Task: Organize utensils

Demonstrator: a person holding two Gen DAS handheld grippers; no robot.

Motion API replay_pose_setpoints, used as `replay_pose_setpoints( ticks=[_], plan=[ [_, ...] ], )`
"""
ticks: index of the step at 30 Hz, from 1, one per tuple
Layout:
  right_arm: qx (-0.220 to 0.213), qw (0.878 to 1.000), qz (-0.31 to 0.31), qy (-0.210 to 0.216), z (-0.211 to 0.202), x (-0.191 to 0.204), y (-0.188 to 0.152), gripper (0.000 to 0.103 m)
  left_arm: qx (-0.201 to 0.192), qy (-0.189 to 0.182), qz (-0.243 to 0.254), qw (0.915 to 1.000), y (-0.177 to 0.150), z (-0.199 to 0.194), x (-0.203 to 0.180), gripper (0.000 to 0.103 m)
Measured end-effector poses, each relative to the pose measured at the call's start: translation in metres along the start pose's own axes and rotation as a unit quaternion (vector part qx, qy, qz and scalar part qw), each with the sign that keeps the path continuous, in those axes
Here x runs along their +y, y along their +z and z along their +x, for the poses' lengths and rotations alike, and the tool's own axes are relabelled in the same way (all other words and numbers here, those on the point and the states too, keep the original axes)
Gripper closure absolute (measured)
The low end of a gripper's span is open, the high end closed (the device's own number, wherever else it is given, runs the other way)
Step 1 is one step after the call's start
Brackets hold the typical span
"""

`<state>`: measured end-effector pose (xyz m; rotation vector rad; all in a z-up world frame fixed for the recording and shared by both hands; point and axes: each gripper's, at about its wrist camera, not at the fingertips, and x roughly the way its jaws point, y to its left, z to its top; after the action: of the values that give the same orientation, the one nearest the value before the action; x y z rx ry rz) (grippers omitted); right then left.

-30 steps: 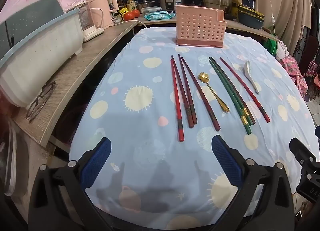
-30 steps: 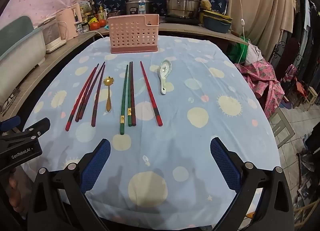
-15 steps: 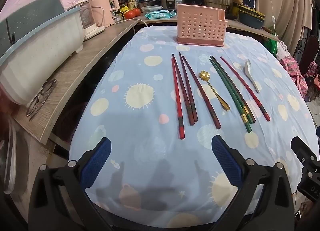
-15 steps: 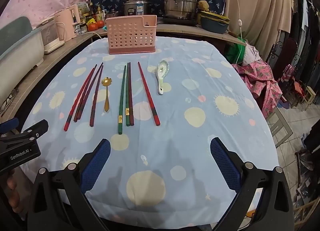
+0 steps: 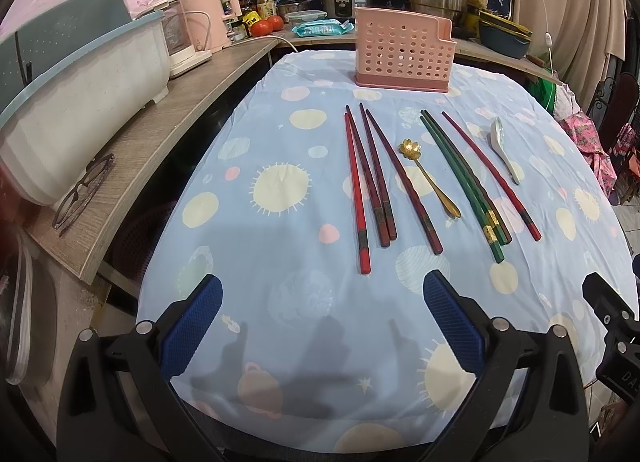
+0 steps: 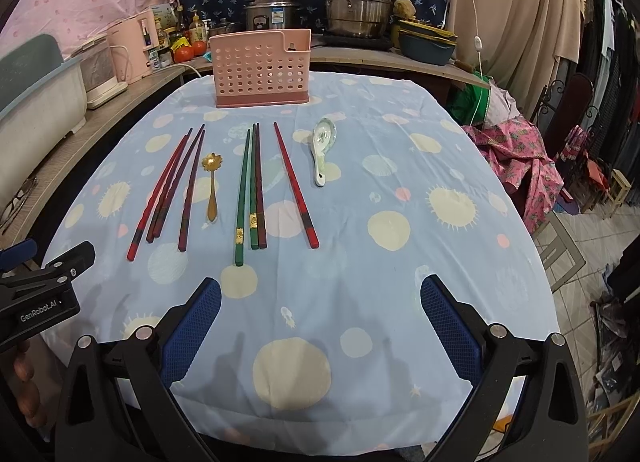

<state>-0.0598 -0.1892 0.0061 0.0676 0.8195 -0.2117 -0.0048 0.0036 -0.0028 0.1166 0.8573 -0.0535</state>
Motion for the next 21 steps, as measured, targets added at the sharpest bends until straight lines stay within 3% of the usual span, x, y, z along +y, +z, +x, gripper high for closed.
replay_pose_setpoints(
  ticks=[21],
  plan=[
    [0.000, 1.000, 0.000, 0.000, -0.0002, -0.0006, -0.0007, 0.007, 0.000, -0.001, -0.001, 1.0000, -0.0015, -0.0020, 0.0027, 0.007]
  ],
)
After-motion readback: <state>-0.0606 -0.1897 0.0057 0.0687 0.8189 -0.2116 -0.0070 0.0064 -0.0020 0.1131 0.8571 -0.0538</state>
